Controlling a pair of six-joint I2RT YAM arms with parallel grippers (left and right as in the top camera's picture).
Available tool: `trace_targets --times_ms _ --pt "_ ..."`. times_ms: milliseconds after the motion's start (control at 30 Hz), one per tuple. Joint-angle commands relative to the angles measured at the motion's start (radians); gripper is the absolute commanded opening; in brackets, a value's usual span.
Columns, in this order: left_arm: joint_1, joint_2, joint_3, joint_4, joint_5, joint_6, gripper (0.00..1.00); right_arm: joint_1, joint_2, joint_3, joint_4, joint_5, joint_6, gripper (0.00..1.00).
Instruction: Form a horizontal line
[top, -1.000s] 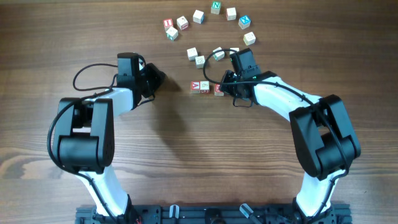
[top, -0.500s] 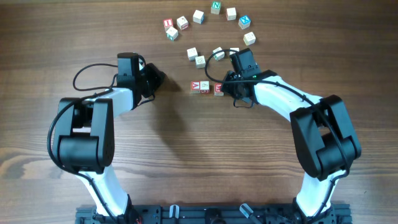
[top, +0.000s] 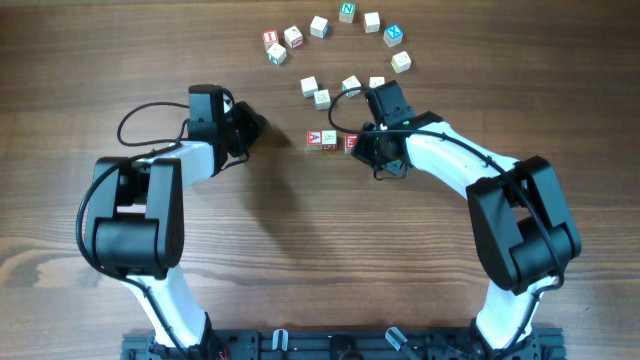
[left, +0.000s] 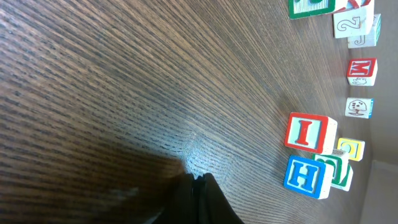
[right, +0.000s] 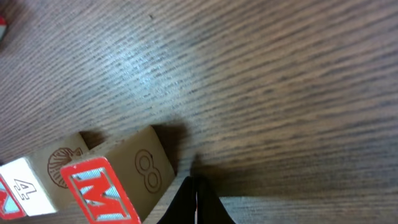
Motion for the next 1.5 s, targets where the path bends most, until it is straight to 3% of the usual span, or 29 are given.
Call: trace_targets --times_ms 0,300,1467 --pt "0.004 -0.017 -0.012 -0.006 -0.021 0.023 0.04 0.008 0.037 -0.031 -0.036 -0.017 0.018 0.04" --pt "0.004 -0.017 -0.012 -0.006 -0.021 0.023 0.04 0.063 0.037 -0.031 -0.033 0.007 0.017 0.05" --pt "0.004 -0.017 -0.012 -0.006 -0.021 0.023 0.04 0.064 0.037 -0.031 0.081 0.051 -0.011 0.04"
